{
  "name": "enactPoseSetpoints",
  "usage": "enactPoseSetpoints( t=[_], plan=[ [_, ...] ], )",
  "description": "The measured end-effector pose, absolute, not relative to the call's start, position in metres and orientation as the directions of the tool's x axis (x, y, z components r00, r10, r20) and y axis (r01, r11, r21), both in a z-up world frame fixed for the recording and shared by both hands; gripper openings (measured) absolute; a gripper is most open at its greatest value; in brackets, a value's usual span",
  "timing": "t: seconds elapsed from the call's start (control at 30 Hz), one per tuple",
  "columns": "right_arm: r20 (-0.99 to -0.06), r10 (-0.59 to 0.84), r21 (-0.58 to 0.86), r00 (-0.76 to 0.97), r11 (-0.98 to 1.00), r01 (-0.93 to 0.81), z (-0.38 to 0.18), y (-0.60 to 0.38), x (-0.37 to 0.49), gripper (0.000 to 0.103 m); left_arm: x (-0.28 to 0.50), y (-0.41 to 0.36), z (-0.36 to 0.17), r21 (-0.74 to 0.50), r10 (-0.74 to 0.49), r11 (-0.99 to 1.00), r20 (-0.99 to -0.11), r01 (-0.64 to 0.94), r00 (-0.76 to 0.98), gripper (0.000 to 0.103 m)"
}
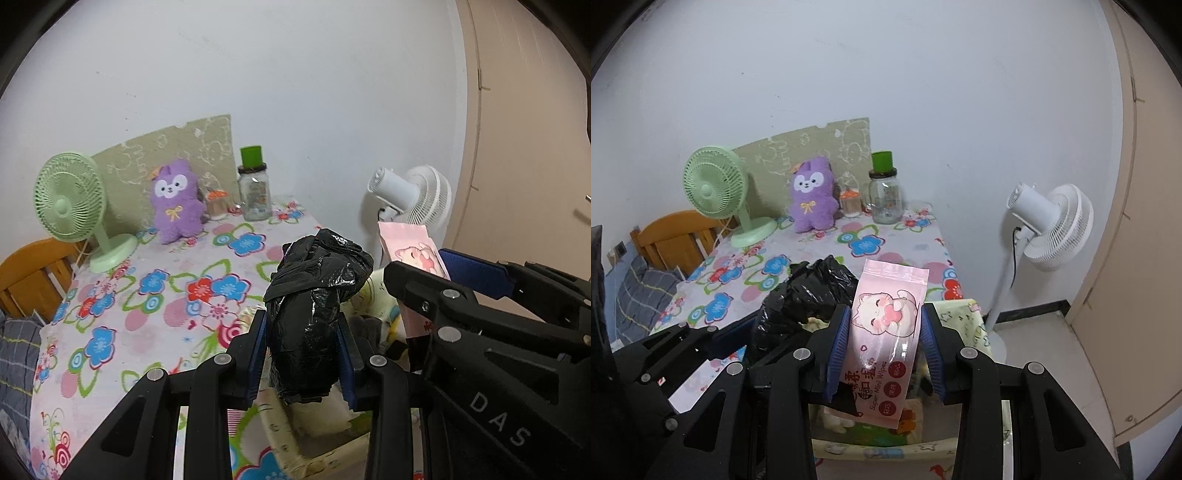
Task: Organize soft objects
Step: 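Lift and carry the black cloth and pink package with both grippers over the paper box, then lower both held items into the paper box and open both grippers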
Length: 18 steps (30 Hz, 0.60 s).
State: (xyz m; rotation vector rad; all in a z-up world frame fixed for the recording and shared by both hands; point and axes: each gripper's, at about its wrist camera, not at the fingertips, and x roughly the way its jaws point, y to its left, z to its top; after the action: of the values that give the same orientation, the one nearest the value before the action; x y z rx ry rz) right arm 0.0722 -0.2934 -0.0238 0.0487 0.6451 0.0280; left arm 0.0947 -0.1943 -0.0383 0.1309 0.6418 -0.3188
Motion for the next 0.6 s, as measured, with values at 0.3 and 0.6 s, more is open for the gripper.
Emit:
enactPoseSetpoints(
  t=[0.3, 0.6],
  plan=[
    [-0.644, 0.017, 0.048, 0.765, 0.999, 0.018, -0.047, -0.314, 0.086, 0.041, 0.112, -0.221, -0.062, 0.038, -0.247, 0.934, -0.651, 0.356, 0.717, 0.034],
    [-0.682, 0.014, 0.064, 0.732, 0.997, 0.040, -0.066, -0.327, 0.096, 0.041, 0.126, -0.229, -0.079, 0.030, -0.230, 0.938, -0.694, 0.347, 0.683, 0.049]
  ],
)
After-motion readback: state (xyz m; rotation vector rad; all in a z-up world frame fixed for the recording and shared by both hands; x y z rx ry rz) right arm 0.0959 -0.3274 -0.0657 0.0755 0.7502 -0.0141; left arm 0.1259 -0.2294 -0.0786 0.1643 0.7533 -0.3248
